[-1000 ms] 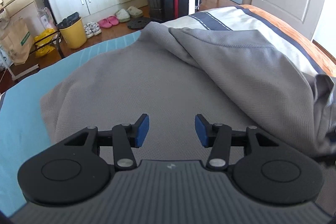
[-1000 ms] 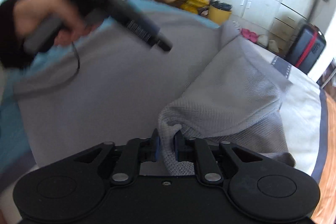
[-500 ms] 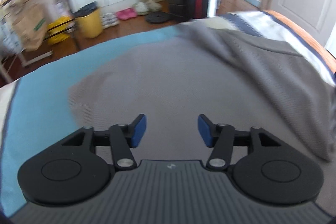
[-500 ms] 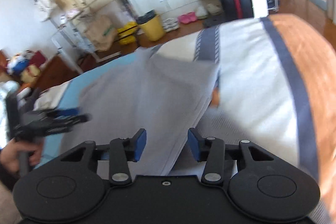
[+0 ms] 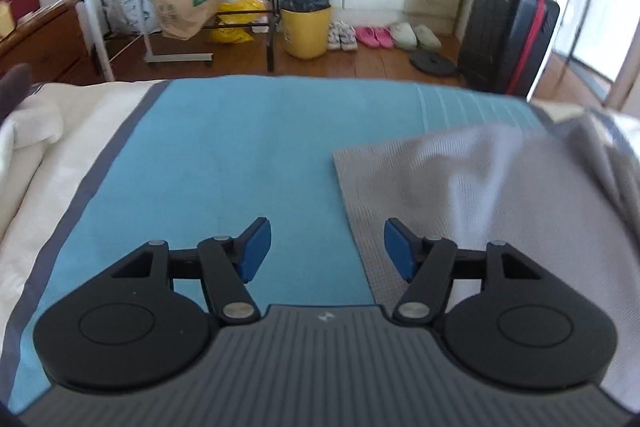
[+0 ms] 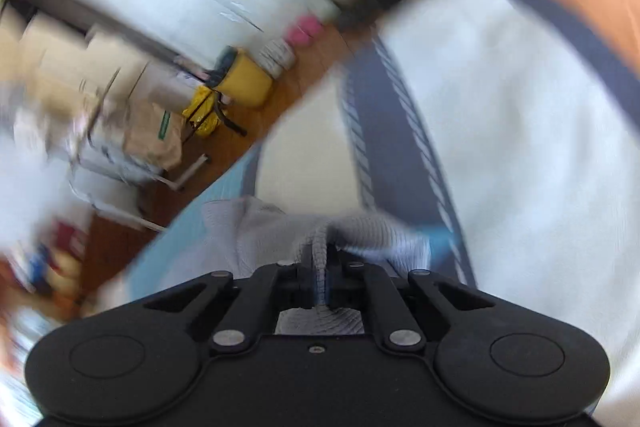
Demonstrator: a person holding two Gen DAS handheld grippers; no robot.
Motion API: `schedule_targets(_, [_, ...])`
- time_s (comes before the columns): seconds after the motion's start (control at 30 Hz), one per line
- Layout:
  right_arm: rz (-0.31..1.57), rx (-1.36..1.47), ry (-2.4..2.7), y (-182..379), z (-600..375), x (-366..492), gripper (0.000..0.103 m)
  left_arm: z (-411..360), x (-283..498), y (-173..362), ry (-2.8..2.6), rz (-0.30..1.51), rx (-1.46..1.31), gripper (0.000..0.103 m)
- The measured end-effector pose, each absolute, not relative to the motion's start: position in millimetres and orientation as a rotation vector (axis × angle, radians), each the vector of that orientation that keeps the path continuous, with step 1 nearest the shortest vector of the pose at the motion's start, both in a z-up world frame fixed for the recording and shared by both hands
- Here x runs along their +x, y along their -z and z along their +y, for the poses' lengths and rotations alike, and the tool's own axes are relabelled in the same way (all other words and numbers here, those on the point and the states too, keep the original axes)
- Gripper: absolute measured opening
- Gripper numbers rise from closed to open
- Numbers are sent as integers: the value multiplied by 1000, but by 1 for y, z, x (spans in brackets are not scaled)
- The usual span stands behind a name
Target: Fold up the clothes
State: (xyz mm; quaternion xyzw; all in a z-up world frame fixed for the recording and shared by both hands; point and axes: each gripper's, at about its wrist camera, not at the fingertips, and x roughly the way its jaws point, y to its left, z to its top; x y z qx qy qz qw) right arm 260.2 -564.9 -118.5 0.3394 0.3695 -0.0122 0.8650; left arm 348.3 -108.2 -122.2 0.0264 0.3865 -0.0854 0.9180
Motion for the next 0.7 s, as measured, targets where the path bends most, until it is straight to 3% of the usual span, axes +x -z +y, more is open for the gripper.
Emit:
schedule_targets(0.17, [782, 345, -221, 86, -458, 242, 6, -123, 345, 135, 205, 807, 137, 62])
schedule_targets(0.3, [918, -41, -383, 100, -378, 209, 7, -126, 344, 130, 245, 743, 89, 63])
schedule_targets(0.37, [981, -95, -519, 111, -361, 191, 7, -126, 336, 119, 275, 683, 77, 64])
schedule_targets(0.5, [941, -51, -542, 110, -358, 167, 10, -129, 329, 107, 305, 616, 88, 70])
schedule_targets(0.6, [933, 160, -425, 116, -384, 167, 26, -124, 340, 115, 325, 681, 35, 70])
schedule_targets(0.67, [897, 436, -369, 127, -411, 162, 44, -119, 350, 123, 343, 746, -25, 70])
schedule_targets(0.7, [851, 596, -345, 138, -422, 156, 48, -117, 354, 127, 352, 779, -55, 70])
